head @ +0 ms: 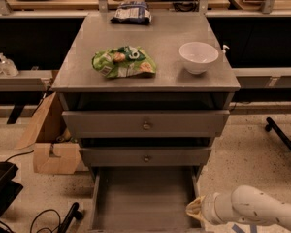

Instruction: Close bottom drawer

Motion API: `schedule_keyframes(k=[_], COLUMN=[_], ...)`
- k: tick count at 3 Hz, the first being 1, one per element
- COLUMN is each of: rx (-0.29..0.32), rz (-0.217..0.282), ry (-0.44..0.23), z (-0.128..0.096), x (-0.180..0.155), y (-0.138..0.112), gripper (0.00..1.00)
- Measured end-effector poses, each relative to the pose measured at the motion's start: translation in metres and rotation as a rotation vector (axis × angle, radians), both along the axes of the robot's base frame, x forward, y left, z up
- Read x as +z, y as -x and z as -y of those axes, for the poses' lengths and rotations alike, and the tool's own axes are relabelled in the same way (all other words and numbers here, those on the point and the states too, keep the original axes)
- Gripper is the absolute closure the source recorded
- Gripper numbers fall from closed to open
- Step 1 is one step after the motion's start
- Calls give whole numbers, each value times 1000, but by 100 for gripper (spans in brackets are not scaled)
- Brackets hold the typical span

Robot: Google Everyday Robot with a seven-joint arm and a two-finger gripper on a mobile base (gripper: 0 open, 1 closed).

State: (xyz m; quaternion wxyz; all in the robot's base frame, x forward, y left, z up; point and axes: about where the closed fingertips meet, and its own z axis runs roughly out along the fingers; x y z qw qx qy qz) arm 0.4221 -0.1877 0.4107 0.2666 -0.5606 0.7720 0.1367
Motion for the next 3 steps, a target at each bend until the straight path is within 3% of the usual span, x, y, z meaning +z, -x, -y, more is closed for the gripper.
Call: schedule_keyframes(k=[1, 2, 3], rx=[-29, -36, -44], rz=[-8, -53, -82], ry=[-50, -53, -40], z=[2, 9, 19], x=[-91, -144, -165], y=[6, 35, 75], gripper=[100, 100, 100])
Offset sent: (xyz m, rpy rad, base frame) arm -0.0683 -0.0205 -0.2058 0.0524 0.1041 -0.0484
